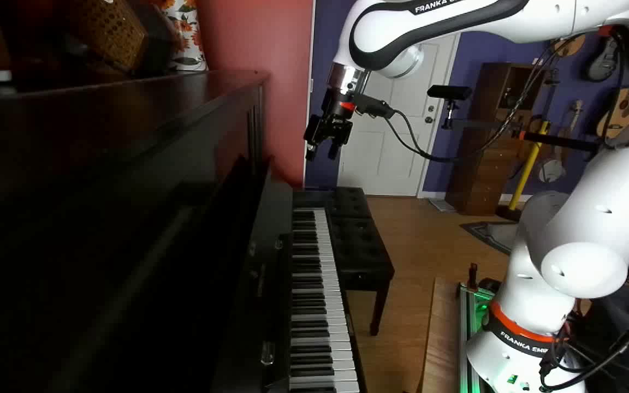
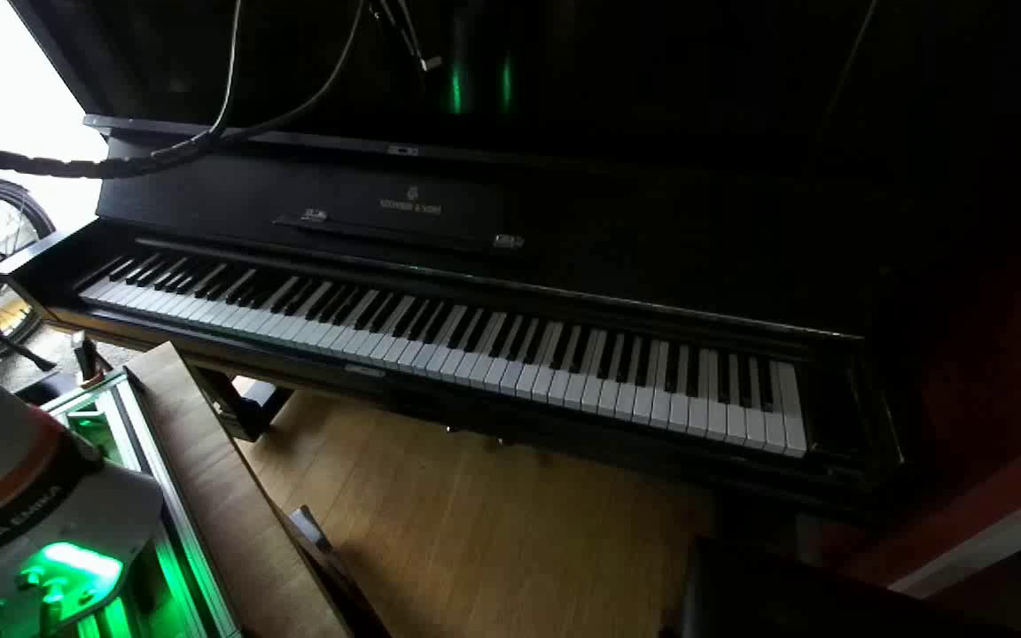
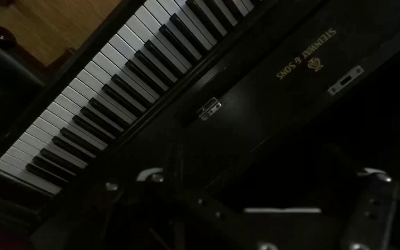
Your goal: Press the rightmost f sharp note on the piano
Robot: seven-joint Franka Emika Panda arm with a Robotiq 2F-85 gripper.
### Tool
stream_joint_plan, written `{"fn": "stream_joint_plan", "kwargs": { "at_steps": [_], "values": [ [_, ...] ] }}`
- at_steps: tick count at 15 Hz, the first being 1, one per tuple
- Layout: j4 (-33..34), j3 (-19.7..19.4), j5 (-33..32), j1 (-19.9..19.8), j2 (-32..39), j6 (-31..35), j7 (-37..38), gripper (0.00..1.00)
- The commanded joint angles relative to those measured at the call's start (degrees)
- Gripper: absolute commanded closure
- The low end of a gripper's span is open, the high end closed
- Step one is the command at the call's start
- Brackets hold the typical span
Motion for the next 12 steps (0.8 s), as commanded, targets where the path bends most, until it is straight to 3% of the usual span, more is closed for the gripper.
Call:
{"fn": "stream_joint_plan", "kwargs": {
  "at_steps": [1, 6, 8, 12],
  "values": [
    [0.1, 0.71, 0.33, -0.82, 0.07, -0.14, -0.27, 0.0],
    [0.11, 0.71, 0.33, -0.82, 0.07, -0.14, -0.27, 0.0],
    [0.37, 2.02, -6.23, -3.2, 3.75, 3.88, 2.72, 0.0],
    [0.44, 0.34, -9.66, -4.55, 12.19, 16.26, -0.11, 0.0]
  ]
}}
